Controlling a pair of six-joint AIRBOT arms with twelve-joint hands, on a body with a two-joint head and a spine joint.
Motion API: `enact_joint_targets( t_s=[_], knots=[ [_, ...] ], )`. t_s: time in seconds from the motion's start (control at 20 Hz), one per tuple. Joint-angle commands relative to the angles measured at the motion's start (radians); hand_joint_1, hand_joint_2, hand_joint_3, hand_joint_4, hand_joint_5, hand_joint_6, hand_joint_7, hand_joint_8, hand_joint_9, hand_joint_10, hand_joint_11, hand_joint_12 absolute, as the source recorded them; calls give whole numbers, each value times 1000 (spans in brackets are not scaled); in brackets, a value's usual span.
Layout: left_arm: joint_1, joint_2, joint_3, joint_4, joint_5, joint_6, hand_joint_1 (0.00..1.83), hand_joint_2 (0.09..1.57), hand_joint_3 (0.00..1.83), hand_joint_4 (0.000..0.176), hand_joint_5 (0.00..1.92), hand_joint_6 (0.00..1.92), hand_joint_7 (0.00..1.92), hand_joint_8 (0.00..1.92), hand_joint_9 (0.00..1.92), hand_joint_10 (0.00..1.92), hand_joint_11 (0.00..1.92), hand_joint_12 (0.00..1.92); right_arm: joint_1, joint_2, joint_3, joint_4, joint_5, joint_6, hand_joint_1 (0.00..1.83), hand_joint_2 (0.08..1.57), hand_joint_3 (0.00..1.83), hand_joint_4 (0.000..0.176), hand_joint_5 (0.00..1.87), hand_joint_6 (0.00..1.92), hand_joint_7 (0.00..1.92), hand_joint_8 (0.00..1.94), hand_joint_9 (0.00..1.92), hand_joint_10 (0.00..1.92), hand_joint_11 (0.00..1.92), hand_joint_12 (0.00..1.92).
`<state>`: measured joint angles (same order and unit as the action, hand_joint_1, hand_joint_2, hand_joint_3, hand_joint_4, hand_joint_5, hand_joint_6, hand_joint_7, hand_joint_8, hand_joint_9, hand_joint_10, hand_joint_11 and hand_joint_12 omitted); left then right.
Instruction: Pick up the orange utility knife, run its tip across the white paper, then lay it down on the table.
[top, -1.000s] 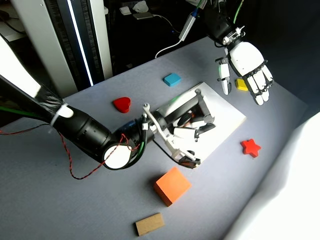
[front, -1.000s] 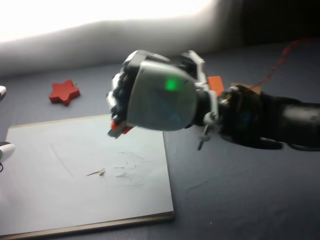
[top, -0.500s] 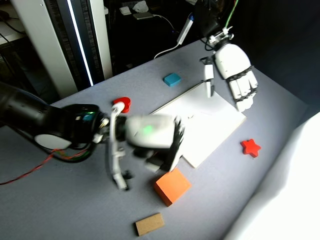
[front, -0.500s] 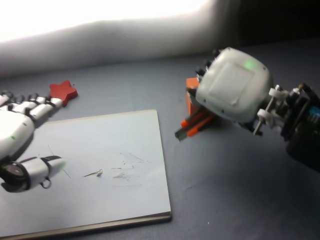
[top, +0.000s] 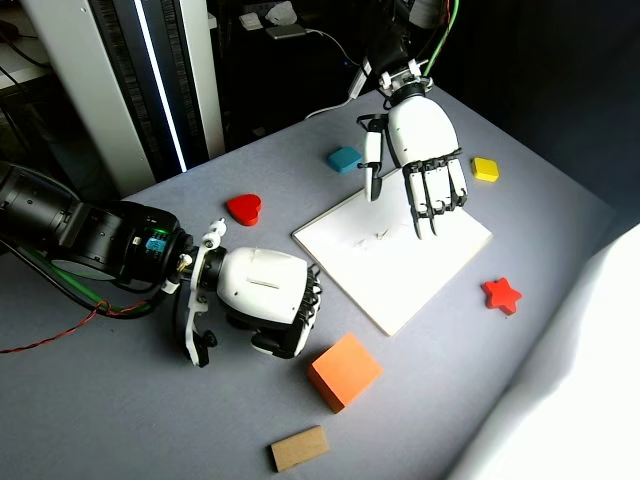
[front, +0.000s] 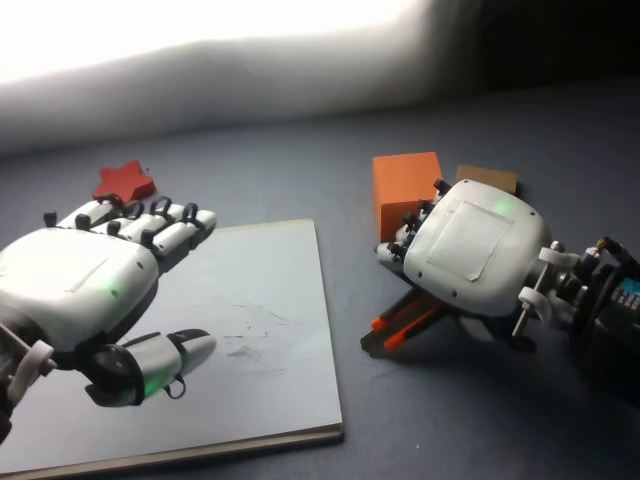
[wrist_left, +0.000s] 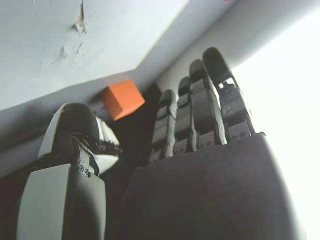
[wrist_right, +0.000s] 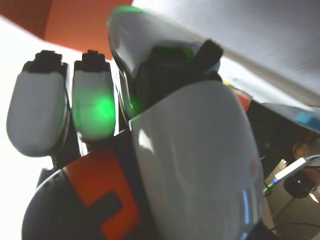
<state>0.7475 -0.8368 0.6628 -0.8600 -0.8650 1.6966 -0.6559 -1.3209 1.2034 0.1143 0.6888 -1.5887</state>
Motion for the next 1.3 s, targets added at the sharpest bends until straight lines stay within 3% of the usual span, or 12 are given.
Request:
enact_joint_targets(
  t_s=[0.0, 0.1, 0.15, 0.35, 0.45, 0.65, 0.8, 0.95, 1.0, 1.1, 1.2, 1.25],
  knots=[
    [-11, -1, 0, 33, -92, 2, 421, 1294, 3, 37, 60, 1, 111, 0, 235, 1, 0, 1078, 2, 5, -8, -17, 125, -9, 1160, 967, 724, 0, 629, 1567, 766, 1782, 779, 1921, 679, 1921],
    [-12, -2, -1, 33, -92, 2, 417, 1295, 3, 39, 56, 0, 116, 3, 237, 2, 0, 1075, 2, 9, -16, -17, 128, -12, 1050, 1331, 130, 0, 474, 1643, 582, 1801, 431, 1921, 419, 1921],
    [-12, -2, -1, 33, -92, 2, 416, 1297, 4, 39, 48, 0, 111, 1, 230, 0, 0, 1075, 2, 14, -21, -17, 127, -12, 1026, 1279, 46, 0, 253, 1393, 322, 1512, 266, 1804, 278, 1921],
    [-12, -1, -9, 33, -92, 4, 442, 1287, 0, 34, 76, 9, 122, 3, 250, 8, 0, 1118, 9, 81, -103, -17, 111, -18, 797, 1202, 0, 0, 32, 797, 252, 623, 93, 1285, 2, 1903],
    [-12, -1, -17, 33, -92, 4, 427, 1290, 0, 34, 68, 5, 117, 1, 248, 7, 0, 1112, 10, 125, -155, -17, 108, -18, 734, 1141, 0, 0, 2, 526, 228, 227, 39, 948, 0, 1623],
    [-15, -1, -24, 33, -92, 5, 411, 1291, 1, 35, 72, 3, 129, 3, 261, 10, 0, 1147, 19, 210, -243, -17, 117, -6, 683, 1093, 0, 0, 27, 153, 182, 12, 31, 613, 0, 1270],
    [-19, -1, -25, 33, -92, 10, 420, 1290, 0, 35, 74, 2, 136, 6, 257, 7, 0, 1106, 31, 345, -381, 108, 71, -4, 597, 1088, 0, 0, 88, 115, 209, 7, 62, 559, 0, 1253],
    [-25, 4, -20, 31, -92, 0, 368, 1300, 3, 8, 250, 37, 338, 32, 413, 64, 0, 1310, 47, 520, -539, 353, -79, -12, 342, 1208, 13, 0, 292, 355, 548, 156, 199, 1036, 0, 1649],
    [-32, 7, -20, 25, -92, -2, 374, 1301, 2, 0, 346, 39, 457, 32, 500, 150, 0, 1504, 38, 592, -592, 368, -115, 1, 287, 1242, 12, 0, 337, 619, 629, 391, 298, 1209, 0, 1843],
    [-47, 13, -16, 8, -91, 0, 434, 1290, 0, 0, 584, 63, 717, 63, 515, 655, 85, 1667, 27, 679, -640, 363, -162, 34, 340, 1261, 6, 0, 537, 967, 683, 1172, 511, 1618, 280, 1918],
    [-67, 26, -16, -14, -84, 5, 525, 1275, 0, 0, 739, 434, 645, 1181, 591, 1470, 298, 1850, 33, 724, -652, 316, -188, 51, 292, 1295, 11, 0, 755, 1383, 925, 1492, 767, 1896, 572, 1921],
    [-78, 35, -19, -27, -73, 11, 549, 1270, 0, 0, 742, 677, 707, 1382, 694, 1592, 409, 1856, 36, 733, -647, 299, -178, 51, 266, 1313, 16, 0, 837, 1473, 1011, 1540, 880, 1916, 689, 1921]
  ],
)
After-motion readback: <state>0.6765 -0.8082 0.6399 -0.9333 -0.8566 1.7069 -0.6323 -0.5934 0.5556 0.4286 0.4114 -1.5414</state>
